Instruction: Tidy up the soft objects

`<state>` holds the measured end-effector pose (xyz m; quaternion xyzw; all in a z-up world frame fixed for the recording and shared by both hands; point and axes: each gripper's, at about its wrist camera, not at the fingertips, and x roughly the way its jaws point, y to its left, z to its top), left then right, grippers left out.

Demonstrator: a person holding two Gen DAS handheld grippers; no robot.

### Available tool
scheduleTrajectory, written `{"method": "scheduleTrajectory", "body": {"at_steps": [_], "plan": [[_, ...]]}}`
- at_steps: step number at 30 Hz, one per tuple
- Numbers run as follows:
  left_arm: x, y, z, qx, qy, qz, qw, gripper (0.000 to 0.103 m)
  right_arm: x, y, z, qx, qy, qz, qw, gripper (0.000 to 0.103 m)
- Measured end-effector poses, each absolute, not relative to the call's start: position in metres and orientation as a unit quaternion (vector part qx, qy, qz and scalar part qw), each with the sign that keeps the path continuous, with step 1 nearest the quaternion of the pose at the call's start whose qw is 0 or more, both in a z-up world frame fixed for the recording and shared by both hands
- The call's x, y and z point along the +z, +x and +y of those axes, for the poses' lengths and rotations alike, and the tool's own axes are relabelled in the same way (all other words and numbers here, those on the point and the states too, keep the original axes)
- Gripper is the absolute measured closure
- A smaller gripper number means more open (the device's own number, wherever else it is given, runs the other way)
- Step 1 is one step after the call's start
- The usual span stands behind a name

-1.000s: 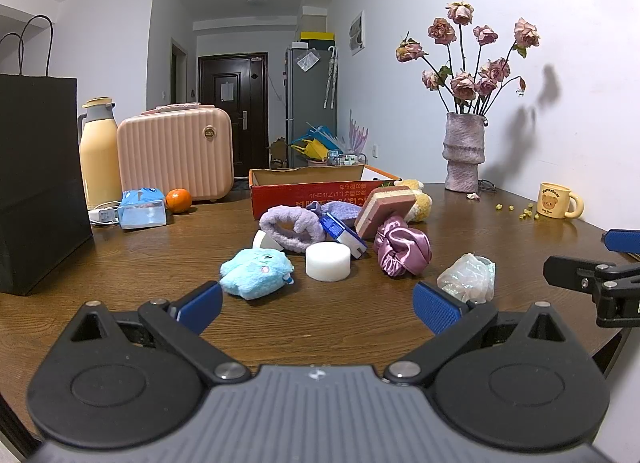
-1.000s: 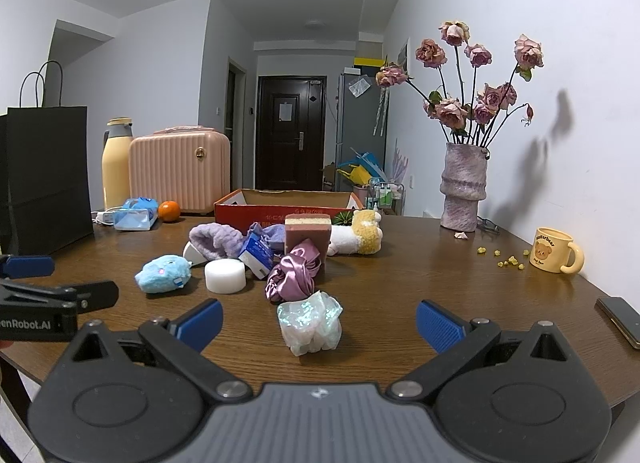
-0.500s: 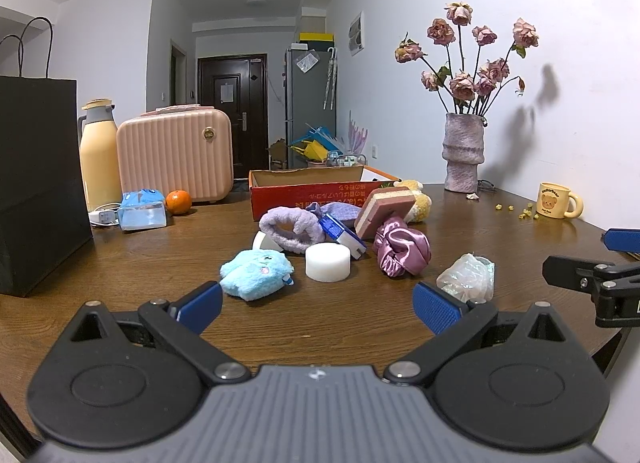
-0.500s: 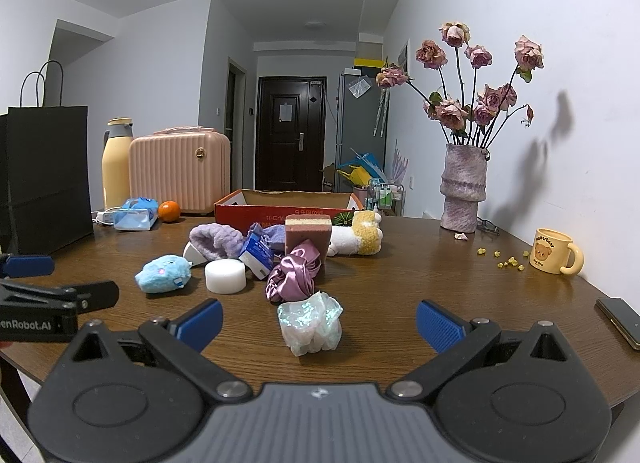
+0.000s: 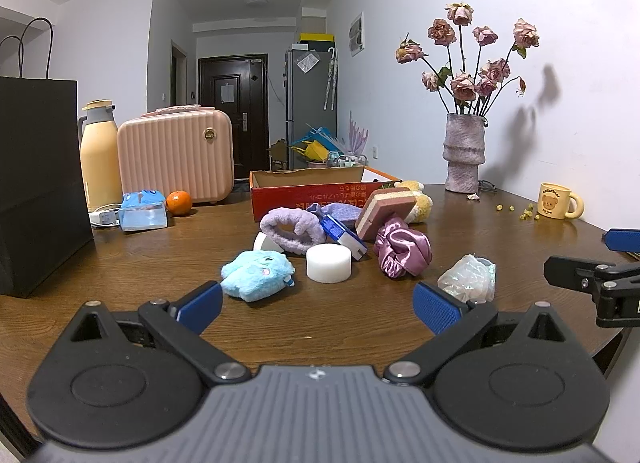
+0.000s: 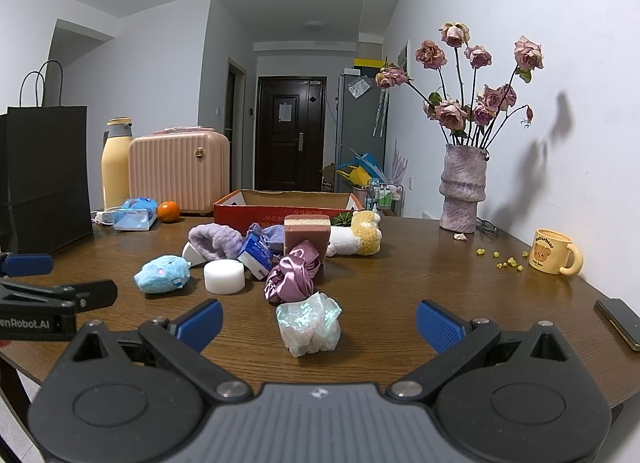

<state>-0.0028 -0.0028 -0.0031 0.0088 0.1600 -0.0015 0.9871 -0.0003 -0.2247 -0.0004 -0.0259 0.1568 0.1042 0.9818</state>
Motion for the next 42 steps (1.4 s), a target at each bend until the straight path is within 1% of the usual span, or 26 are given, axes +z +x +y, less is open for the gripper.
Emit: {"method": "scheduleTrajectory", "body": {"at_steps": [12,42], "plan": [[-0.001,-0.004,0.0,0.001,0.009,0.164,0.986,0.0,0.001,0.008,-0.228,0.103,-0.026,0.163,0.981,0.0],[-0.022,0.042,0.007,0.02,0.008,0.202,0.979,0.0,-0.028,0.061,-0.217,0.109,-0.034,0.21,0.971,0.0]]}}
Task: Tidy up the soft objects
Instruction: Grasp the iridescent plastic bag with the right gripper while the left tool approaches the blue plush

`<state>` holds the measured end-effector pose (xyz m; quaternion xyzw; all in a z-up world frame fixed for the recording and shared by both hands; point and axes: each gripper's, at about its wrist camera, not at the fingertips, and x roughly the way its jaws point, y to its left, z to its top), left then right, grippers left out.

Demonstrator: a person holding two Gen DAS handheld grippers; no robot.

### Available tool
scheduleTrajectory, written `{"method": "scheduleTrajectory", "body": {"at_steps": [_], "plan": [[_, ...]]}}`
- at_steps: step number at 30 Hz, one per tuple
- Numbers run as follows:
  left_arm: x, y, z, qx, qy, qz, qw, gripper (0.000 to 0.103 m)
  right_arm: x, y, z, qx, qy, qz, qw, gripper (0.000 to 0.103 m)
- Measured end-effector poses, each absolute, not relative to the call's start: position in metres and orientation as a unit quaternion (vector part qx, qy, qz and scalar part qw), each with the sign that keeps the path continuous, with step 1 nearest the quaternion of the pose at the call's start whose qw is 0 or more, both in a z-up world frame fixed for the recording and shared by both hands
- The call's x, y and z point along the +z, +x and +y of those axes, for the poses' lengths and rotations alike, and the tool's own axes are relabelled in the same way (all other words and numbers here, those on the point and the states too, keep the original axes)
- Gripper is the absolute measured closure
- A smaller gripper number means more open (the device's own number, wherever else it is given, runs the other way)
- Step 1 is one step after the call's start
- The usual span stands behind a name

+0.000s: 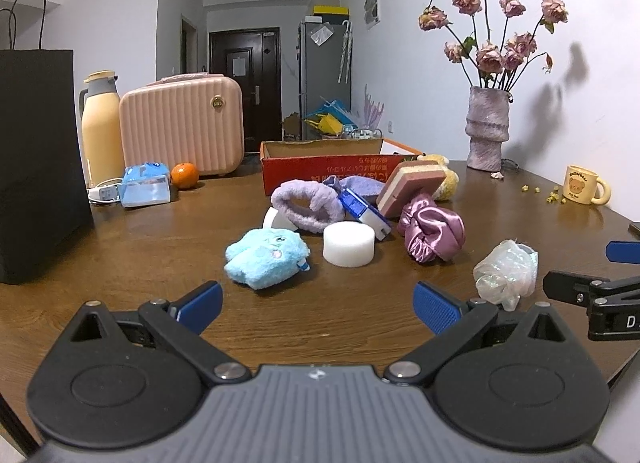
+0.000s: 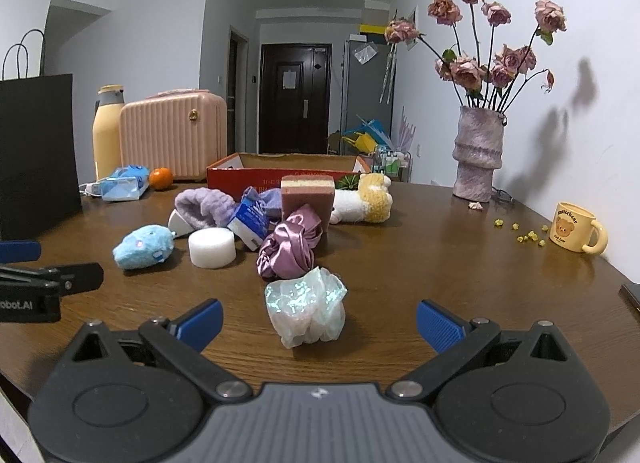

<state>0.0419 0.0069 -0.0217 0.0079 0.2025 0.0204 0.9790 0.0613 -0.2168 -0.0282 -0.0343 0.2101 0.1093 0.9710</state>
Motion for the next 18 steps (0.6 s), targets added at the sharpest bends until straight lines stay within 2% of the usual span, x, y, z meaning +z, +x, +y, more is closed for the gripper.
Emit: {"method": "scheduleTrajectory", "body": {"at_steps": [12,18], "plan": [[-0.031,0.063,0.014,0.029,0.002,0.22,0.975,0.0,-0.042,0.097,-0.205,0.117,-0.046,0.238,0.963,0.002],[-0.034,0.073,0.017,0.033,-0.001,0.227,0.973,0.0,-0.048,0.117,-0.2,0.119,-0.046,0.255,0.958,0.009]]}}
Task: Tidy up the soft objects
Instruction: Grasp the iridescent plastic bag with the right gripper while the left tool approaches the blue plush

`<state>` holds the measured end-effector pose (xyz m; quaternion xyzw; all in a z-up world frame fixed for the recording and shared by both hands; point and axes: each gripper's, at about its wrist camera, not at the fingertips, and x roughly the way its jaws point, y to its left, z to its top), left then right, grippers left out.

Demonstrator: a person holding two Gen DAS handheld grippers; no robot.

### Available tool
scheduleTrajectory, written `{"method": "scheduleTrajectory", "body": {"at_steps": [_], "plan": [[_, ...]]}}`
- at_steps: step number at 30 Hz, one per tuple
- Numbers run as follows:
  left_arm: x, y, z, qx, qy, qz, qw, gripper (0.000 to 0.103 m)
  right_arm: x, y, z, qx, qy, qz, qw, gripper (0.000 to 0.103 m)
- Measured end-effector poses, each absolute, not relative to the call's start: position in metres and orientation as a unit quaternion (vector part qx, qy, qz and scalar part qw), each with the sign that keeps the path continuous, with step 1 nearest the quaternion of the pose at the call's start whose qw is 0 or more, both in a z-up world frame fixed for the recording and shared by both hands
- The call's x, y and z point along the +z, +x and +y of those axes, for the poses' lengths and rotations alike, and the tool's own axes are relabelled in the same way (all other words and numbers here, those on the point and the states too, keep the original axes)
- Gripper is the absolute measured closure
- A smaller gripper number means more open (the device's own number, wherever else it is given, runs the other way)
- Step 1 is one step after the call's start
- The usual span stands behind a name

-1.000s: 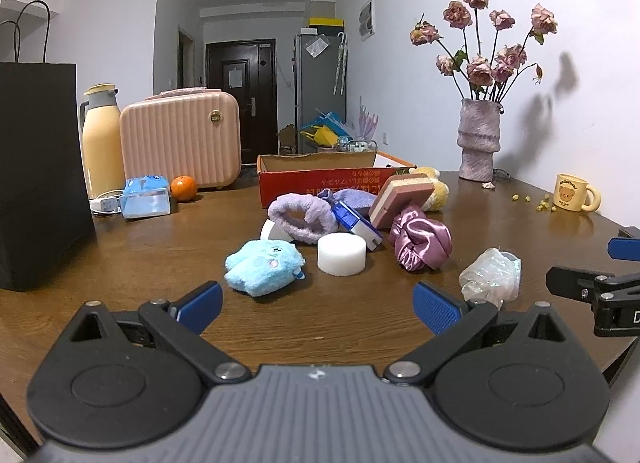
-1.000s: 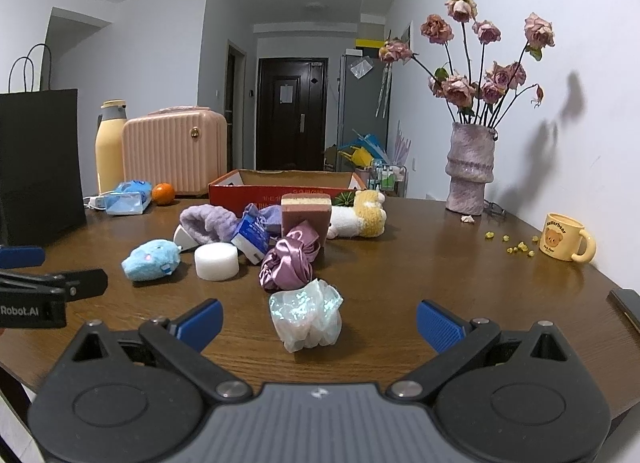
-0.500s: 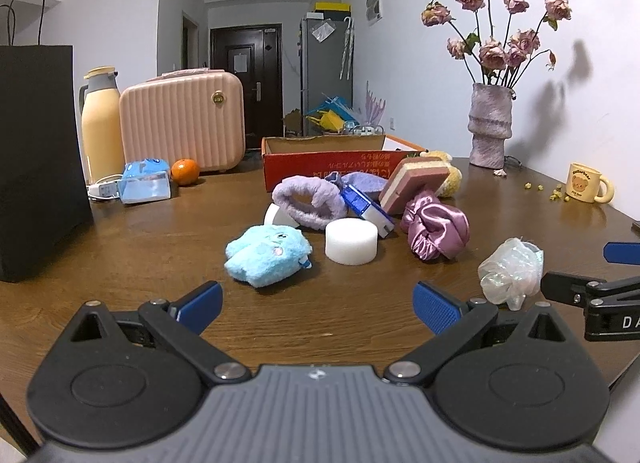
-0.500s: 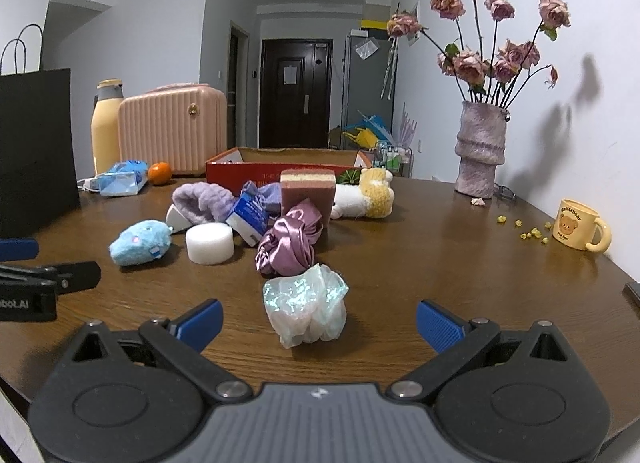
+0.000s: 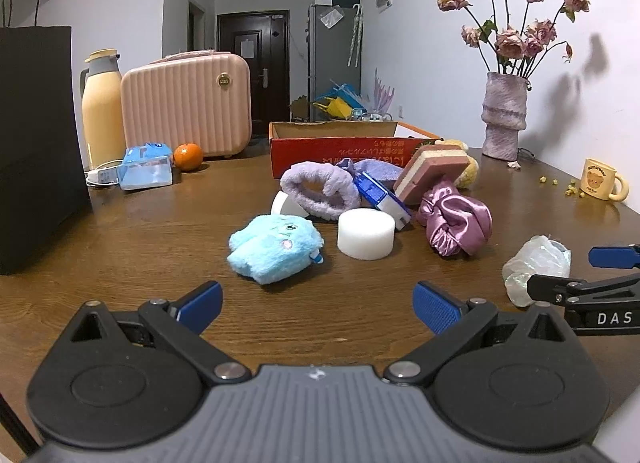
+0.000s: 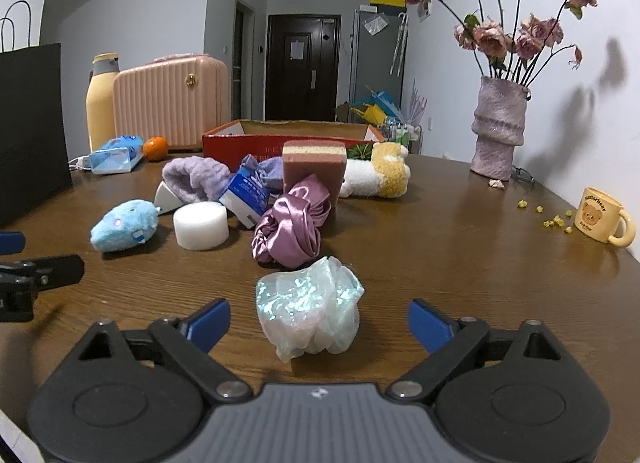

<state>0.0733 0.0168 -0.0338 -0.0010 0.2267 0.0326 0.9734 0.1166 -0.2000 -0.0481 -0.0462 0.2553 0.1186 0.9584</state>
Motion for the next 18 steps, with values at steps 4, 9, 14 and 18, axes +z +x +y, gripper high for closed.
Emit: {"method": "scheduleTrajectory", "body": {"at_steps": [4,9,14,18], "plan": [[-0.035,0.08,0.018,0.033,-0.002,0.231,0.972,0.0,-0.052,0.128,-0.196,0.124,-0.051,0.264,0.955,0.016],[-0.036,0.088,0.019,0.034,-0.003,0.234,0.972,0.0,-0.056,0.139,-0.194,0.131,-0.053,0.276,0.951,0.027],[-0.038,0.095,0.02,0.034,-0.005,0.239,0.97,0.0,-0.059,0.15,-0.191,0.136,-0.056,0.287,0.947,0.045],[-0.039,0.101,0.021,0.034,-0.005,0.241,0.97,0.0,-0.06,0.157,-0.189,0.139,-0.057,0.291,0.945,0.052]]}}
